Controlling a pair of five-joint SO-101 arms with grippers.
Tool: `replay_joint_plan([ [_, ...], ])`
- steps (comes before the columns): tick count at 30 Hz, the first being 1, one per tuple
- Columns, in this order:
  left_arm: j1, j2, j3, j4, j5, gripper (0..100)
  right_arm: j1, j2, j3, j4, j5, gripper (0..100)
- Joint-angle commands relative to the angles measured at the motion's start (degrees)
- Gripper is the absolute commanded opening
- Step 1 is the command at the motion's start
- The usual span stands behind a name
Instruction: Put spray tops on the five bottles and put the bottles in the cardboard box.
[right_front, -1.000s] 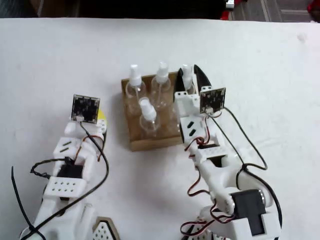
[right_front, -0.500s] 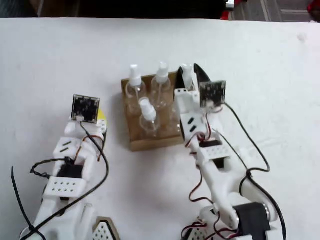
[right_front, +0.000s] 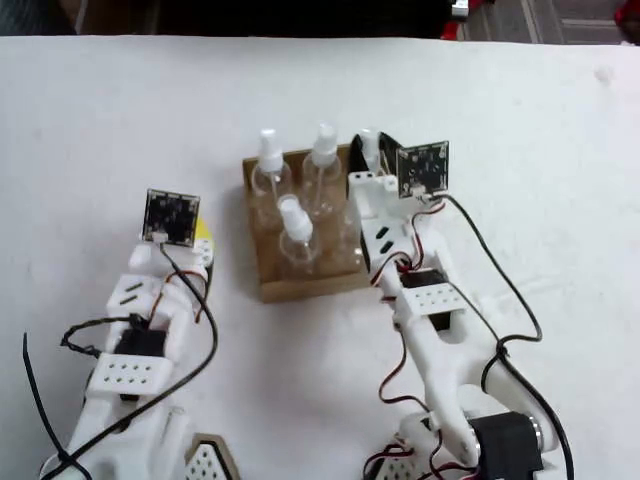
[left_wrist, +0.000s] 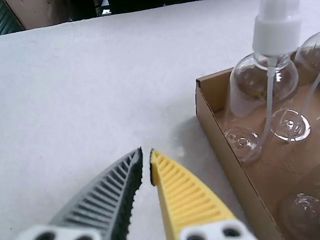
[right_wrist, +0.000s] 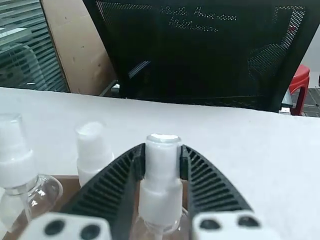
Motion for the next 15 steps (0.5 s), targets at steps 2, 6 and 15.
replay_joint_plan([
  [2, 0.7, 0.0, -0.5, -1.8, -0.6, 3, 0.6, -1.7, -3.7, 0.2, 0.6, 6.9],
  [6, 0.7, 0.0, -0.5, -1.8, -0.6, 3, 0.6, -1.7, -4.5, 0.2, 0.7, 2.2],
  [15, 0.7, 0.0, -0.5, -1.8, -0.6, 3, 0.7, -2.5, -1.8, -0.1, 0.7, 1.6],
])
